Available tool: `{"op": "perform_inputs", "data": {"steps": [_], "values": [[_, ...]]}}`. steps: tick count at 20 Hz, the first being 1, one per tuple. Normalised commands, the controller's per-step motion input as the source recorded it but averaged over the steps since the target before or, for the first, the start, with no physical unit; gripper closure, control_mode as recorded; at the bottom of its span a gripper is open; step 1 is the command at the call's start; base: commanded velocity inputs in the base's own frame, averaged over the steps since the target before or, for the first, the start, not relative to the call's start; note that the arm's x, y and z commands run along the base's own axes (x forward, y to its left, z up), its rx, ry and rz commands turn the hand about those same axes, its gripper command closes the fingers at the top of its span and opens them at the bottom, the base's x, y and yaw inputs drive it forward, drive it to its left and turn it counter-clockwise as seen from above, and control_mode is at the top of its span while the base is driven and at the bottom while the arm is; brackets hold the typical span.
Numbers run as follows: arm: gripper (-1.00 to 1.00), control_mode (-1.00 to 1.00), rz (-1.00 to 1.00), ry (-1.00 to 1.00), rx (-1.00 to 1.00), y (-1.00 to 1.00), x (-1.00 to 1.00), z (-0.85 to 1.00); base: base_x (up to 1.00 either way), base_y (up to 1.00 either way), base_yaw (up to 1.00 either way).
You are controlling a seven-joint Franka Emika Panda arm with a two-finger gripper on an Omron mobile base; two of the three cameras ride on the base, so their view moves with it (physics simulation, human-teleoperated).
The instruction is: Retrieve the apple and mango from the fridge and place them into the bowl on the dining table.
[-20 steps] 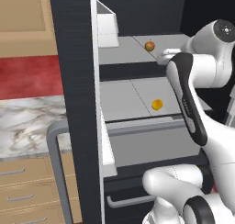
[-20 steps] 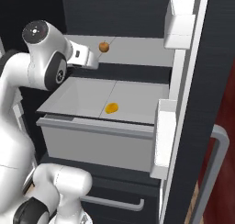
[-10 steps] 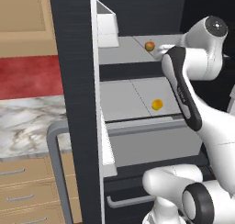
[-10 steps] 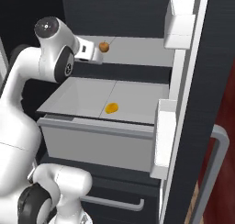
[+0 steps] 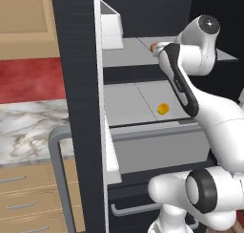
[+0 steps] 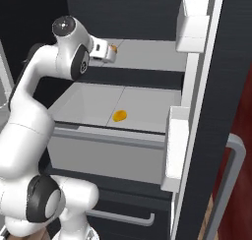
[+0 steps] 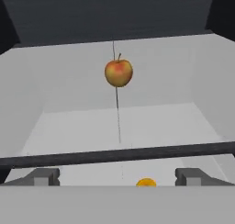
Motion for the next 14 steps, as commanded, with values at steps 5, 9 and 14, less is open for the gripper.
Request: {"op": "perform_inputs", "data": {"steps": [5,9,14], "values": [[-1.0,-1.0,0.0,0.04,0.02,-0.15,0.66,0.0,0.0,0.0,0.0],[-1.0,-1.0,0.0,0.04,0.04,-0.25,0.6,0.0,0.0,0.0,0.0],[-1.0,-1.0,0.0,0.04,0.02,-0.06,0.49,0.0,0.0,0.0,0.0]]}}
